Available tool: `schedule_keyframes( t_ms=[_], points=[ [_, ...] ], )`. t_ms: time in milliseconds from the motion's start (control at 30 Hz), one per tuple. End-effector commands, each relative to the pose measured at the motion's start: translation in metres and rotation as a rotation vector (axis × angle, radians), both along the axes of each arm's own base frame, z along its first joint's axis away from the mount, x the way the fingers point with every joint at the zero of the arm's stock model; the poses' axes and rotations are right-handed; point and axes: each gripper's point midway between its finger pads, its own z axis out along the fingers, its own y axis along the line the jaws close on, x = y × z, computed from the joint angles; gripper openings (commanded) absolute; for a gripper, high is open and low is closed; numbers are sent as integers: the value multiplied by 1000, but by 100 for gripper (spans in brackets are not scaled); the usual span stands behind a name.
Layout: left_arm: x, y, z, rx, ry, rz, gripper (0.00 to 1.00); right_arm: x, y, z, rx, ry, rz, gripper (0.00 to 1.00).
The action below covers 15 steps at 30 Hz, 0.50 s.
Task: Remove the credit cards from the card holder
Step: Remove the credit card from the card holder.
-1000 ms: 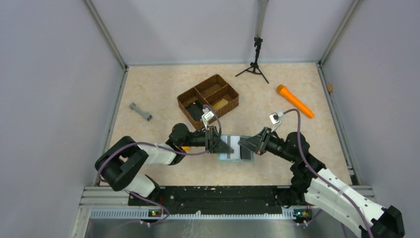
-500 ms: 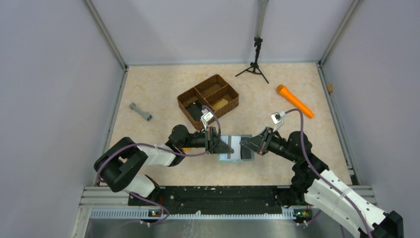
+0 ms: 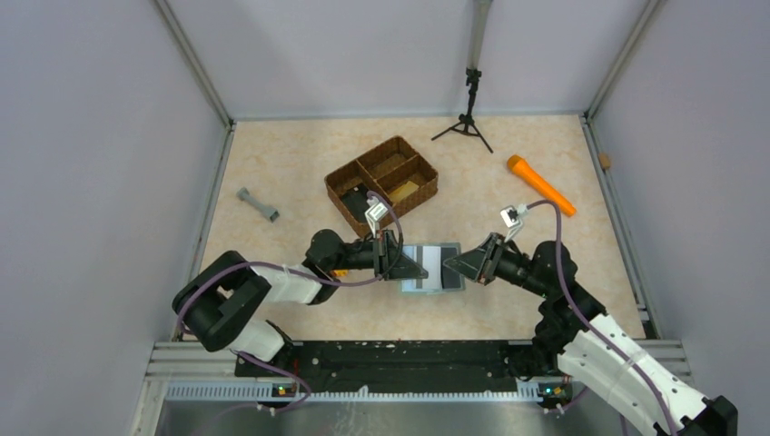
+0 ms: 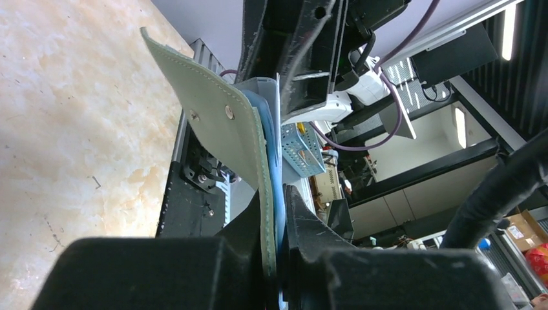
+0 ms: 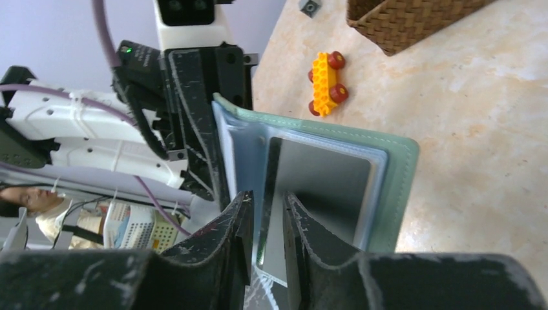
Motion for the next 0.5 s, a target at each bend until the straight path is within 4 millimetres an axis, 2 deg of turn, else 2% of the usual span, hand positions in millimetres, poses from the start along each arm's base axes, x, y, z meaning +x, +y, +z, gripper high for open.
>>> schedule_keyframes(
  t_ms=[0, 133, 467],
  points=[
    [0, 0, 22, -81, -77, -8, 5, -8, 4, 26, 69, -97, 60, 26],
    [1, -2, 21, -81, -72, -12, 5, -14, 8, 31, 91, -117, 104, 29],
    [1, -4, 23, -109, -63, -34, 5, -16, 18, 16, 86, -76, 172, 28]
  ],
)
